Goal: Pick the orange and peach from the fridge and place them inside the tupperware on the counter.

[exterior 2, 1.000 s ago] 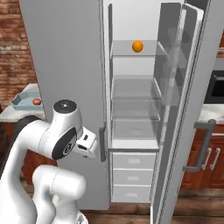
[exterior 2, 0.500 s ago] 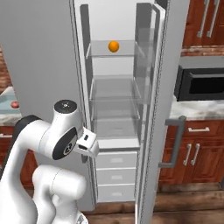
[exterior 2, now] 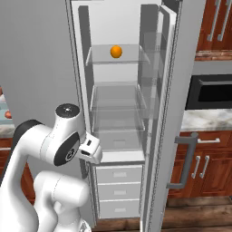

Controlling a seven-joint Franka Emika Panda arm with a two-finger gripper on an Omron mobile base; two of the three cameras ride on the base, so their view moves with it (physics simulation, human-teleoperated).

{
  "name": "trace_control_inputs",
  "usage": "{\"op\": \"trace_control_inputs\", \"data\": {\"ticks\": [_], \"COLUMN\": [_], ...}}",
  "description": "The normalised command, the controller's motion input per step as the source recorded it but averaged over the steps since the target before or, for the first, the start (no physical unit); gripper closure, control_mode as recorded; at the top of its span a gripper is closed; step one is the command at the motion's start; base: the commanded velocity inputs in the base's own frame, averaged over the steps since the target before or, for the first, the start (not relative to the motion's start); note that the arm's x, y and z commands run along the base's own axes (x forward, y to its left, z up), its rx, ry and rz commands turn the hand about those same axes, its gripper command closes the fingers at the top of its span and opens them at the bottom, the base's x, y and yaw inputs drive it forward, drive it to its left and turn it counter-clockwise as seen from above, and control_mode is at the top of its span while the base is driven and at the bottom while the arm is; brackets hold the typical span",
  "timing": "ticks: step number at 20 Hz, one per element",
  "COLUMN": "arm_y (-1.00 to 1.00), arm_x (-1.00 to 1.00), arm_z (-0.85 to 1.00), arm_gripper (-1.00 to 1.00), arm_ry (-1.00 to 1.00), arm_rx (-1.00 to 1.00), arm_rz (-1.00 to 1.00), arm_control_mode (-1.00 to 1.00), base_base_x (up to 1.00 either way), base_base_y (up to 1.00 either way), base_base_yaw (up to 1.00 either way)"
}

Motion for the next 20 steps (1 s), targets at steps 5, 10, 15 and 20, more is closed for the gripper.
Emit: {"op": "trace_control_inputs", "data": {"ticks": [5, 10, 15, 20], "arm_y": [0.00, 0.00, 0.00, 0.00], "arm_x": [0.00, 0.00, 0.00, 0.00], "arm_z": [0.00, 0.00, 0.00, 0.00], "arm_gripper": [-1.00, -1.00, -1.00, -1.00], "arm_ry": [0.00, 0.00, 0.00, 0.00], "arm_rx": [0.00, 0.00, 0.00, 0.00], "arm_rz": [0.00, 0.00, 0.00, 0.00], "arm_control_mode": [1.00, 1.00, 1.00, 1.00], "base_base_x": [0.43, 0.32, 0.37, 0.50], "base_base_y": [-0.05, -0.21, -0.28, -0.25], "base_base_yaw": [0.00, 0.00, 0.00, 0.00]}}
